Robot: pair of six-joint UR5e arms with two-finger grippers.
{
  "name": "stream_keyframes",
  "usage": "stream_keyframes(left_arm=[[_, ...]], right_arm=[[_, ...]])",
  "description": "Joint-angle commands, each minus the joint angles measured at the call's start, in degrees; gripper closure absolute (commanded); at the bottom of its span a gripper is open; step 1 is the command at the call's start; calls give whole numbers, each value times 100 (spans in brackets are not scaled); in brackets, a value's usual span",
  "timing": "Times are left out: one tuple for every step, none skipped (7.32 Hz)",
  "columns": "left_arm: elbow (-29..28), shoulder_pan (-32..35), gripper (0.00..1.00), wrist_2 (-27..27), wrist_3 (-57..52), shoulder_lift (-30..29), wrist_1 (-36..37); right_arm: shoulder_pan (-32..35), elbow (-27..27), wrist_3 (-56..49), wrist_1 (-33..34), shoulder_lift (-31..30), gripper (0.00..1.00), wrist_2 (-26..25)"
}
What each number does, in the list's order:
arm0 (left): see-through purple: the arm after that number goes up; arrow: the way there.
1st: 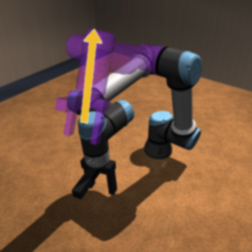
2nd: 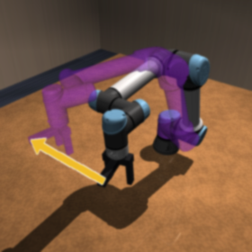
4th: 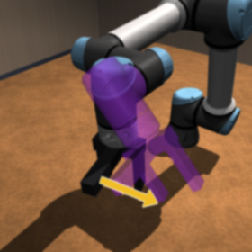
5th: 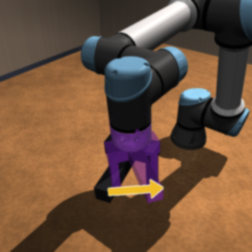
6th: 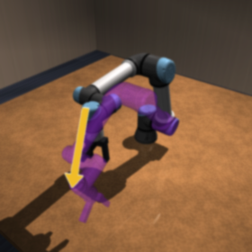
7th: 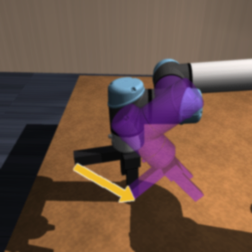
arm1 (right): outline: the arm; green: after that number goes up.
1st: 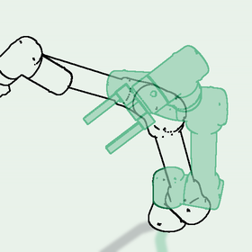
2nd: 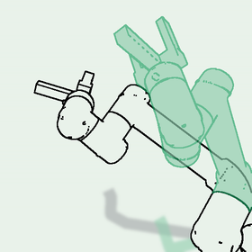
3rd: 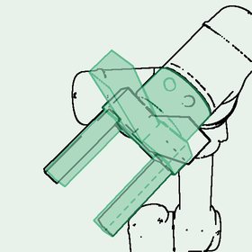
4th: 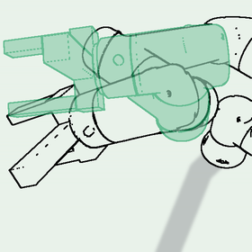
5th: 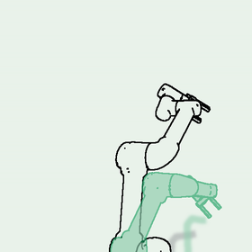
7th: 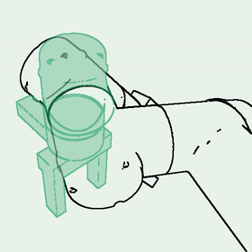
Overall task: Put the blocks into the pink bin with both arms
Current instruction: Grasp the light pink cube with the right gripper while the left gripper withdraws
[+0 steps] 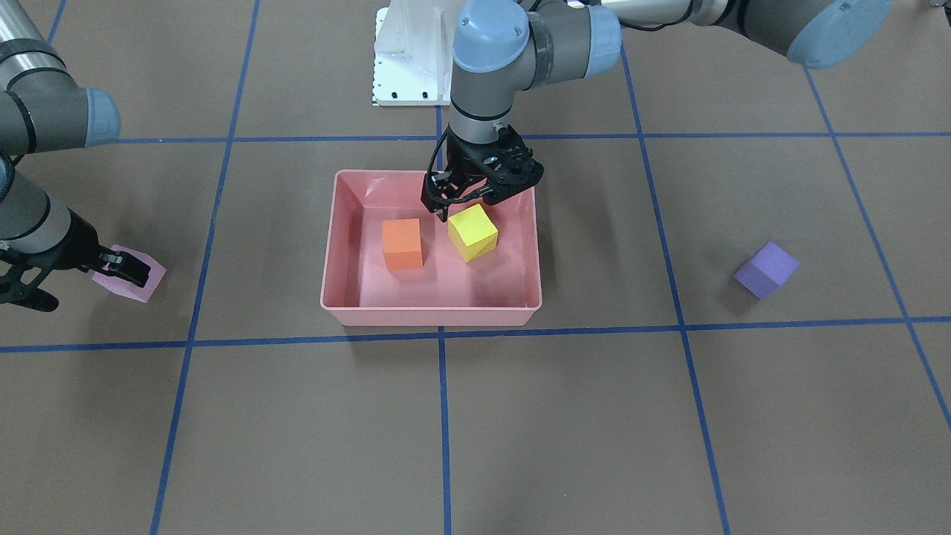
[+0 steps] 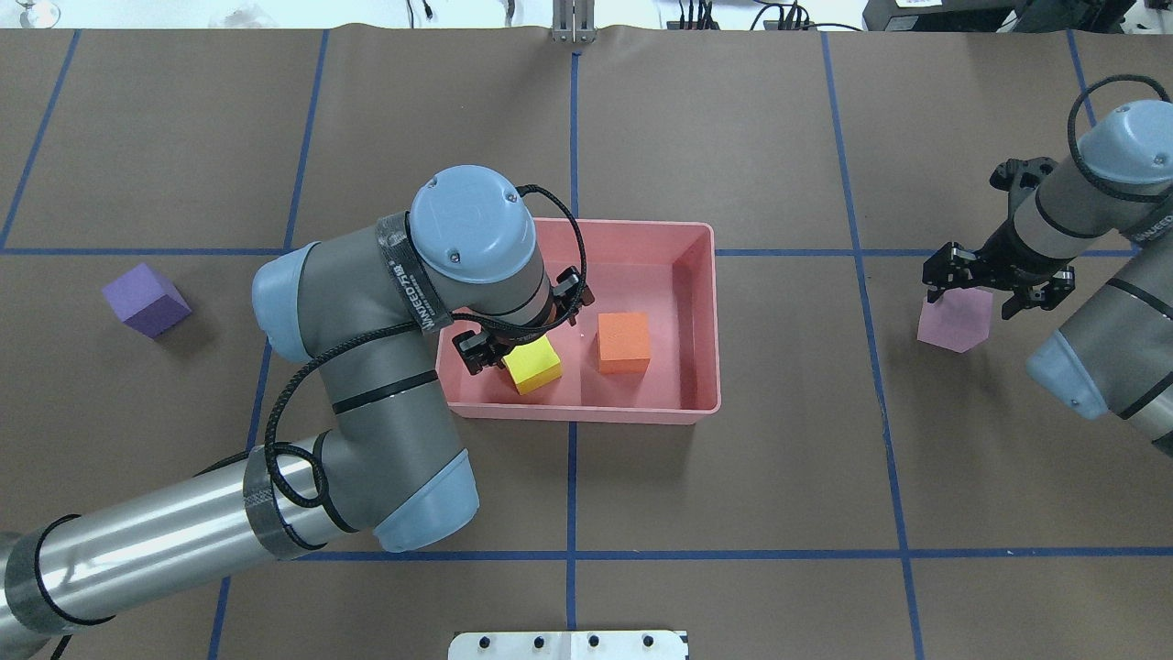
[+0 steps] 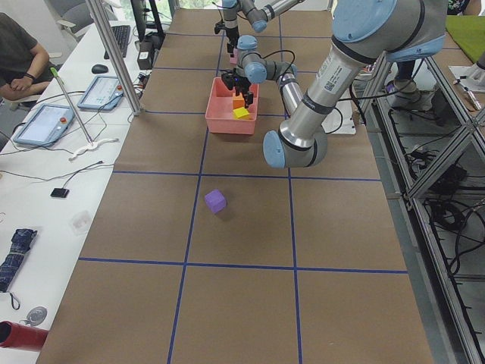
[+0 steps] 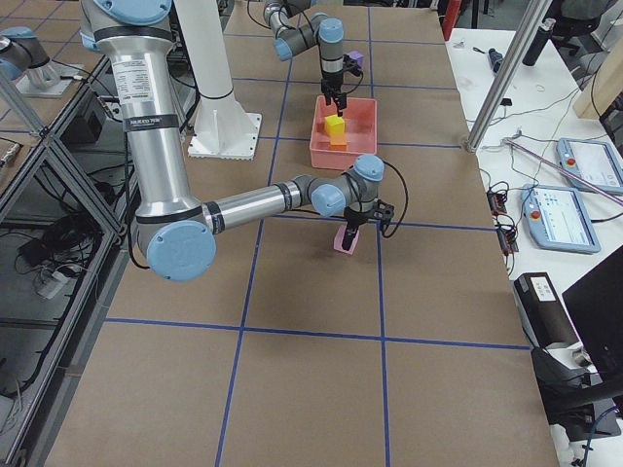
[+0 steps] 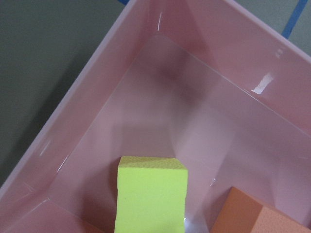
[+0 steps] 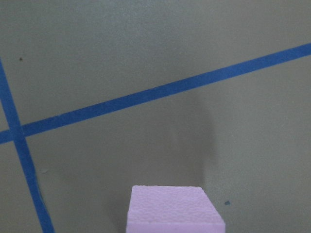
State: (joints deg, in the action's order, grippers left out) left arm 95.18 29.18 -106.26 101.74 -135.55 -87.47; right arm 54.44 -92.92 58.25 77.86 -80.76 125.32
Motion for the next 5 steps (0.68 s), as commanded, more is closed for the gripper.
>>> stream_keyframes(left_arm=[[10, 0, 0, 9, 3, -41, 10], [10, 0, 0, 9, 3, -41, 19], [97, 26, 0, 0, 3, -41, 19], [411, 96, 0, -8, -14, 2, 19], [979, 184, 0, -61, -258, 255, 72]], right_arm=[[-48, 168, 28, -201, 16, 42, 62], [-48, 151, 28, -201, 25, 99, 306], [-48, 116, 20, -201, 25, 100, 326], [-31, -41, 37, -201, 43, 100, 404], [74, -312, 72, -123, 104, 100, 614]])
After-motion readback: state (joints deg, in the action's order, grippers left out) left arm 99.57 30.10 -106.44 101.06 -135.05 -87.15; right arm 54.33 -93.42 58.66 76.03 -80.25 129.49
